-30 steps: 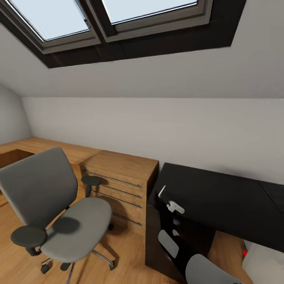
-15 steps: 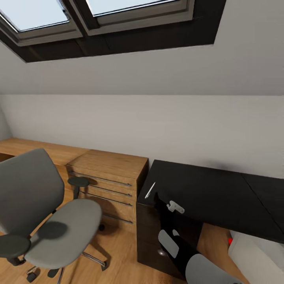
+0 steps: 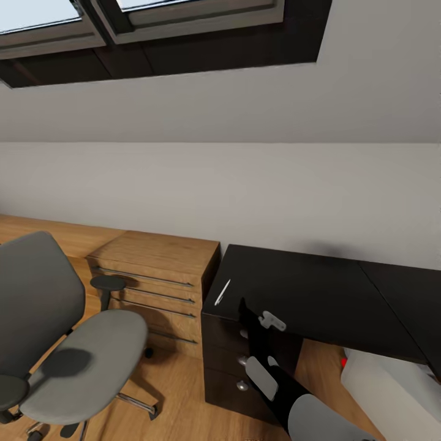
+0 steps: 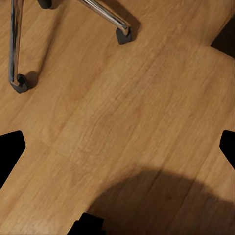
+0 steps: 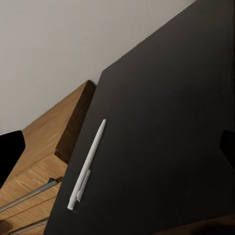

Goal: In the bedroom, organize the workspace by keeping the computer under the desk, ensuring the monitor is on the desk, placing the keyboard on the desk next to the monitor, placing the mouse on the desk next to the keyboard, moving the folder from the swivel chair onto the desk next to the mouse, stacking the notebook on top of the folder with the pen on top of the notebook, and positioning the swivel chair next to the desk.

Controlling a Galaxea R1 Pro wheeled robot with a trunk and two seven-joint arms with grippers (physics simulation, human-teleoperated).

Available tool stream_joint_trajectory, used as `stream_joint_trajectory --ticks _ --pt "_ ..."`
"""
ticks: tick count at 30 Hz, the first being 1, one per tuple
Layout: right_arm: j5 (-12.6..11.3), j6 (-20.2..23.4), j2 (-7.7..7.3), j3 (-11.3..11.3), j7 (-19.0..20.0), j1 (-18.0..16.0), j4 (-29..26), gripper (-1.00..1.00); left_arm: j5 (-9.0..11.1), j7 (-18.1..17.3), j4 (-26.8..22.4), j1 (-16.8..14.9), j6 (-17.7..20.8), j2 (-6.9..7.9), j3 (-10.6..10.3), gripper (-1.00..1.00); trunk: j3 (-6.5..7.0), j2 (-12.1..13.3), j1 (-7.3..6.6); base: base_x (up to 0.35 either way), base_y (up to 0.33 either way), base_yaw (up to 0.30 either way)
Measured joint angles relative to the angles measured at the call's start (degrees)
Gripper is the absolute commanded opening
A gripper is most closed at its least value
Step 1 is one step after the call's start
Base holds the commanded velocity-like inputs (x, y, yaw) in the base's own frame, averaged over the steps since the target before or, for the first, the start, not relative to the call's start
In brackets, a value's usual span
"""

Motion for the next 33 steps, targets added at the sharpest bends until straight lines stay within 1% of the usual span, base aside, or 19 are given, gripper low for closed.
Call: stream_joint_trajectory --ticks 4,8,11,12,15,18,21,23,25,26,28,29,32,33 --pt "0.12 0.29 0.0 0.04 1.08 0.0 -0.08 1.0 0.0 0.01 0.0 0.0 -0.02 0.01 0.0 1.0 -0.28 0.0 0.0 0.0 0.0 -0.091" --pt "0.45 0.54 0.0 0.82 3.89 0.0 -0.01 1.0 0.0 0.01 -0.01 0.0 -0.02 0.0 0.01 1.0 -0.39 0.0 0.0 0.0 0.0 -0.034" --pt "0.59 1.45 0.0 2.23 5.46 0.0 -0.05 1.0 0.0 0.01 -0.01 0.0 -0.02 0.0 0.01 1.0 -0.42 0.0 0.0 0.0 0.0 -0.014" --pt "0.63 2.6 0.0 3.67 6.35 0.0 -0.09 1.0 0.0 0.0 -0.01 0.0 -0.02 0.0 0.0 1.0 -0.43 0.0 0.0 0.0 0.0 -0.007" --pt "0.6 4.85 0.0 5.81 6.98 0.0 -0.02 1.0 0.0 0.0 -0.01 0.01 -0.02 0.0 0.0 1.0 -0.44 0.0 0.0 0.0 0.0 -0.005" --pt "0.48 6.99 0.0 7.23 7.16 0.0 0.02 1.0 0.0 0.01 -0.01 0.01 -0.02 0.02 0.0 1.0 -0.44 0.0 0.0 0.0 0.0 -0.002" --pt "0.32 7.89 0.0 7.69 7.11 0.0 0.01 1.0 0.0 0.0 -0.01 0.01 -0.02 0.01 0.01 1.0 -0.44 0.0 0.0 0.0 0.0 0.0" --pt "0.23 8.19 0.0 7.32 6.75 0.0 0.01 1.0 0.0 -0.03 -0.01 0.01 -0.02 0.01 0.02 1.0 -0.44 0.0 0.0 0.0 0.0 0.0" --pt "0.06 8.35 0.0 6.19 5.47 0.0 -0.02 1.0 0.0 -0.04 -0.01 0.01 -0.02 0.0 0.01 1.0 -0.44 0.0 0.0 0.0 0.0 0.0" --pt "-0.12 8.38 0.0 5.27 4.1 -0.01 -0.08 1.0 0.0 -0.02 -0.01 0.01 -0.02 0.0 0.0 1.0 -0.44 0.0 0.0 0.0 0.0 0.0" --pt "-0.18 8.48 0.0 4.49 2.36 0.0 -0.17 1.0 0.0 -0.02 -0.01 0.0 -0.02 0.0 0.0 1.0 -0.44 0.0 0.0 0.0 0.0 0.0" --pt "-0.49 8.5 0.0 4.08 0.21 -0.04 -0.2 1.0 0.0 -0.01 -0.01 0.01 -0.02 0.0 0.0 1.0 -0.44 0.0 0.0 0.0 0.0 0.0" --pt "-0.39 8.81 0.0 3.65 -4.56 -0.08 -0.31 1.0 0.0 -0.02 -0.01 0.0 -0.02 0.0 -0.01 1.0 -0.44 0.0 0.0 0.0 0.0 0.0" --pt "-0.26 9.23 0.0 3.61 -8.41 -0.12 -0.33 1.0 0.0 -0.01 -0.01 0.01 -0.02 0.0 -0.01 1.0 -0.44 0.0 0.0 0.0 0.0 0.0"
